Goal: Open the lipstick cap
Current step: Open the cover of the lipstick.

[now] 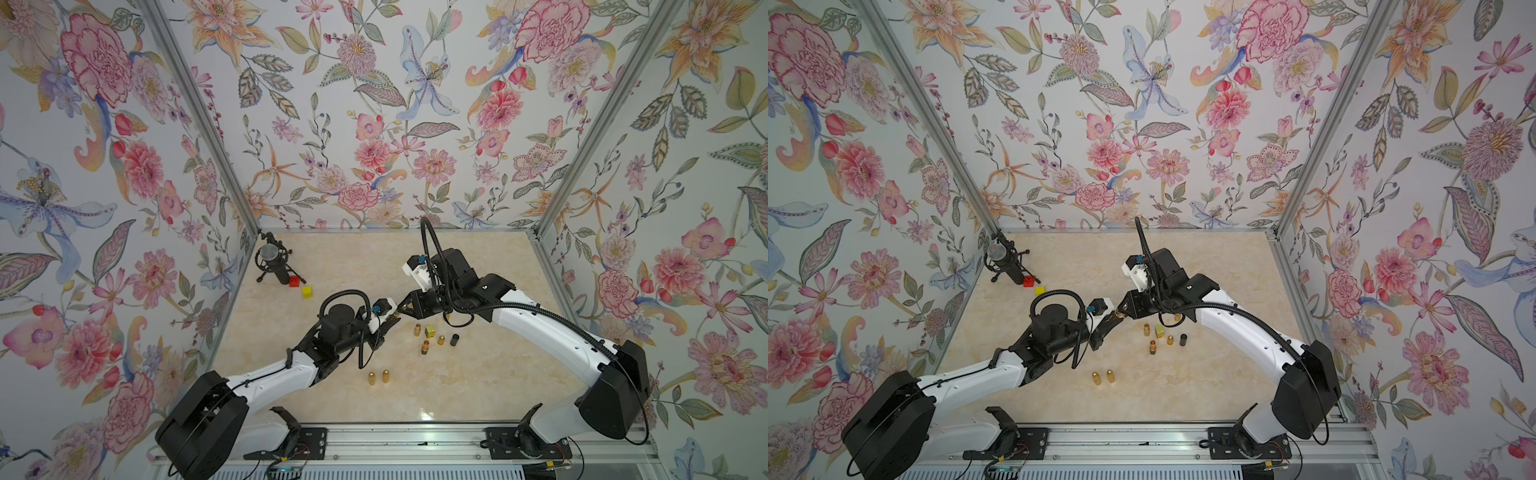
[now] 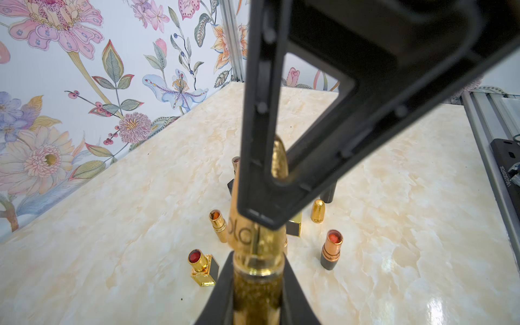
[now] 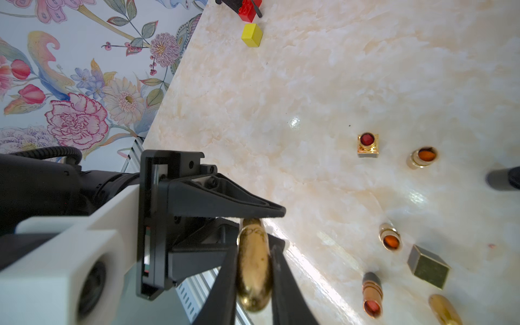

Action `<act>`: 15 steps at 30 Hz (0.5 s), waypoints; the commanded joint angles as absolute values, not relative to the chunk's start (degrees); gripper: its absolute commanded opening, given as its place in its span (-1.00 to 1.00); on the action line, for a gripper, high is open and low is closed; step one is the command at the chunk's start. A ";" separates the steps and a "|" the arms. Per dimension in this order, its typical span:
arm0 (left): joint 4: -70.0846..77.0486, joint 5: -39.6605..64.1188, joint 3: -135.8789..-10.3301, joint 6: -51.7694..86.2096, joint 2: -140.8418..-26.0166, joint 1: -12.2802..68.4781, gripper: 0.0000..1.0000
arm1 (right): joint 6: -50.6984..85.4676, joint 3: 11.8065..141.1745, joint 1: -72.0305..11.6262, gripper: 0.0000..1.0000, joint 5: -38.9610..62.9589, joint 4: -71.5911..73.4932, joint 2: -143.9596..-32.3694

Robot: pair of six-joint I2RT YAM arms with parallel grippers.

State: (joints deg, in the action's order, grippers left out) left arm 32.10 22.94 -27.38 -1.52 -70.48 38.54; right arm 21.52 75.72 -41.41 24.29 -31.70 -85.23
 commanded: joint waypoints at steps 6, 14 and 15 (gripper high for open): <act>27.45 15.83 -24.11 -0.06 -66.00 38.06 -0.97 | 22.42 77.35 -37.65 -0.60 22.38 -33.76 -81.52; 30.28 14.27 -21.93 2.05 -61.26 37.97 -0.93 | 20.56 74.26 -40.52 -0.60 15.19 -33.79 -84.00; 30.52 14.03 -21.81 2.33 -60.67 37.96 -0.93 | 20.33 73.98 -41.65 -0.59 13.11 -33.75 -84.69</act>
State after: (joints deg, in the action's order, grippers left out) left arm 28.69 15.79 -22.65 0.45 -62.65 38.37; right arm 21.63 75.59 -39.03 18.68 -32.36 -82.81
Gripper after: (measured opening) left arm 0.219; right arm 0.206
